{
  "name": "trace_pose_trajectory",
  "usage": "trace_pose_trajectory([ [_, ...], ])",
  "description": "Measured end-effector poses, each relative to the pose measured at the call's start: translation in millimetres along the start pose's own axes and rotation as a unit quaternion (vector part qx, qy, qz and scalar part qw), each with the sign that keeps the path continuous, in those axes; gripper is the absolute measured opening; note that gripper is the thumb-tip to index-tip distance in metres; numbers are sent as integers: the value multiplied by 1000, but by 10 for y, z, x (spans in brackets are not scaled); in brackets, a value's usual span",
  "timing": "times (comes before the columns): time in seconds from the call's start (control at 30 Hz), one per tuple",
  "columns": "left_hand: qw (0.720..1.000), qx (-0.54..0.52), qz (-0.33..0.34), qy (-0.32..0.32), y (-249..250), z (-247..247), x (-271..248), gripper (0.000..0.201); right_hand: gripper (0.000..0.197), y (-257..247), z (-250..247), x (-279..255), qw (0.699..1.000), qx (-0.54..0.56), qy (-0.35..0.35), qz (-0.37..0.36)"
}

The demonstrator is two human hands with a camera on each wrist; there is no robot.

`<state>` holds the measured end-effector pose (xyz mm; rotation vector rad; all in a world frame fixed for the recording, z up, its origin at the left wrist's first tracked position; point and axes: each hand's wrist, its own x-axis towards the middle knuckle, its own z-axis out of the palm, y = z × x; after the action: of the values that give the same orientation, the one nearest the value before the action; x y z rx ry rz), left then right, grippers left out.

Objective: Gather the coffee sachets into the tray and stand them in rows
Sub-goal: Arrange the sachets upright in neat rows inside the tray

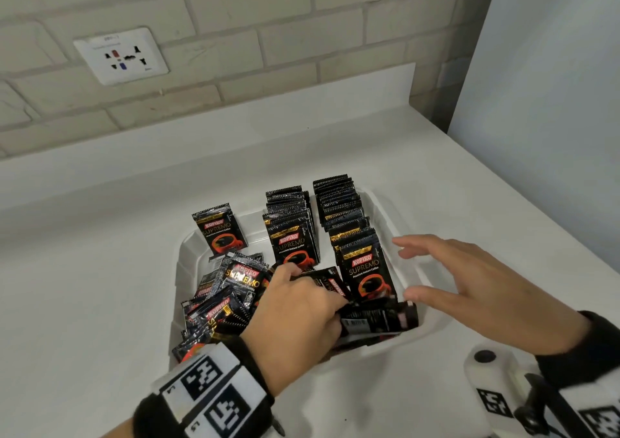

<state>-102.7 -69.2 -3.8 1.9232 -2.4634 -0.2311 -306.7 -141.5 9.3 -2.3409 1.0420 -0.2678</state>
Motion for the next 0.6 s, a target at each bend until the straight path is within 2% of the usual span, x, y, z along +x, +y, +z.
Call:
trace_pose_trajectory([
  [0.07, 997, -41, -18, 56, -89, -46, -43, 28, 49, -43, -35, -3, 999, 48, 24, 2],
  [0.13, 987, -140, -38, 68, -133, -170, -86, 20, 49, -68, -54, 1, 995, 90, 46, -8],
  [0.2, 960, -248, -77, 102, -168, -309, -154, 27, 50, -59, -52, 19, 991, 114, 67, -23],
  [0.3, 876, -417, -170, 175, -259, -488, -234, 33, 56, -41, -15, 66, 985, 149, 76, -31],
  [0.4, 787, -530, -197, 245, -404, -620, -271, 29, 64, -77, 33, 130, 975, 200, 82, -56],
  [0.5, 725, -585, -224, 286, -547, -605, -254, 22, 65, -207, 105, 235, 960, 263, 62, -76],
  [0.6, 669, -637, -255, 288, -594, -542, -200, 16, 64, -428, 158, 374, 940, 335, 20, -67],
])
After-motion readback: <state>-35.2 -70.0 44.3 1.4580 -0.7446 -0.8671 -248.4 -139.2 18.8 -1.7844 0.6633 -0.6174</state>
